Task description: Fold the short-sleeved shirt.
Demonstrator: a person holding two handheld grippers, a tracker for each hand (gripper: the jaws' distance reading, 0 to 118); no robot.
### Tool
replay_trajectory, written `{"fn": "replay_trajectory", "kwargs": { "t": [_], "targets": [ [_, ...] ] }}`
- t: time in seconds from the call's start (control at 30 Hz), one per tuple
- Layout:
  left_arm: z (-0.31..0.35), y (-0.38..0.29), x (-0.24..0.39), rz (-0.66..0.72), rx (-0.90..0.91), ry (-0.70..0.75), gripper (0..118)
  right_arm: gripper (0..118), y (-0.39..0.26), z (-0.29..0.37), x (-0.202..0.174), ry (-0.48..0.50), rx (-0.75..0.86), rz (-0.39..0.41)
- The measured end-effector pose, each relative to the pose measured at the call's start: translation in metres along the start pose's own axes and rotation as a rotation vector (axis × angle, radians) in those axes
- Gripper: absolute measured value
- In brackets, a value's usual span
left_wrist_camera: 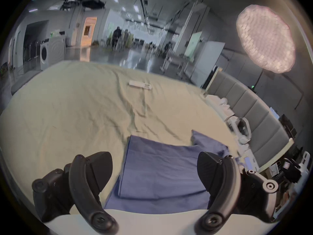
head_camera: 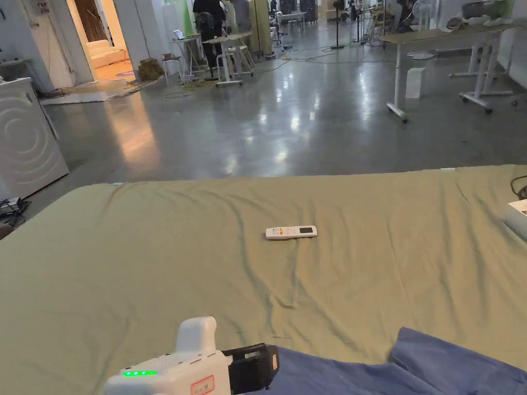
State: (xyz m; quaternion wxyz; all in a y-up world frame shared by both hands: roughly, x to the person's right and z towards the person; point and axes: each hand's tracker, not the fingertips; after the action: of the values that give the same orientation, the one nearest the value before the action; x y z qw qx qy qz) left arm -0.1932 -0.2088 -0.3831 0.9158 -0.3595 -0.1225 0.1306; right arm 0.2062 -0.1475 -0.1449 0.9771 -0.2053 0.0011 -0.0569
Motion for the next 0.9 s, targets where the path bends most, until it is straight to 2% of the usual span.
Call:
{"fn": "replay_trajectory", "kwargs": {
  "t": [0.17, 0.33, 0.37, 0.43, 0.5, 0.53, 0.63, 0.77, 0.8, 0.9],
  "targets": [
    [-0.105, 0.013, -0.007, -0.037, -0.172, 0.095, 106, 0, -0.016, -0.022, 0.021, -0.067, -0.085, -0.048],
    [-0.157, 0.01, -0.011, -0.044, -0.234, 0.133, 104, 0, -0.022, -0.032, 0.032, -0.075, -0.147, -0.084],
    [-0.163, 0.009, -0.01, -0.061, -0.253, 0.145, 97, 0, -0.023, -0.032, 0.034, -0.079, -0.155, -0.085],
    [-0.17, 0.004, -0.01, -0.103, -0.261, 0.181, 74, 0, -0.023, -0.033, 0.037, -0.071, -0.169, -0.089],
    [-0.172, 0.0, -0.002, -0.172, -0.257, 0.243, 74, 0, -0.025, -0.032, 0.036, -0.071, -0.167, -0.092],
    [-0.172, -0.002, 0.001, -0.187, -0.263, 0.222, 73, 0, -0.026, -0.032, 0.037, -0.066, -0.166, -0.103],
    [-0.171, -0.003, 0.011, -0.202, -0.278, 0.21, 57, 0, -0.03, -0.031, 0.038, -0.046, -0.163, -0.136],
    [-0.173, -0.001, 0.021, -0.234, -0.297, 0.194, 15, 0, -0.037, -0.029, 0.041, -0.047, -0.179, -0.127],
    [-0.175, -0.002, 0.022, -0.241, -0.299, 0.191, 10, 0, -0.038, -0.029, 0.043, -0.05, -0.181, -0.123],
    [-0.181, -0.004, 0.024, -0.269, -0.318, 0.205, 9, 0, -0.028, -0.034, 0.051, -0.046, -0.175, -0.109]
  ]
}}
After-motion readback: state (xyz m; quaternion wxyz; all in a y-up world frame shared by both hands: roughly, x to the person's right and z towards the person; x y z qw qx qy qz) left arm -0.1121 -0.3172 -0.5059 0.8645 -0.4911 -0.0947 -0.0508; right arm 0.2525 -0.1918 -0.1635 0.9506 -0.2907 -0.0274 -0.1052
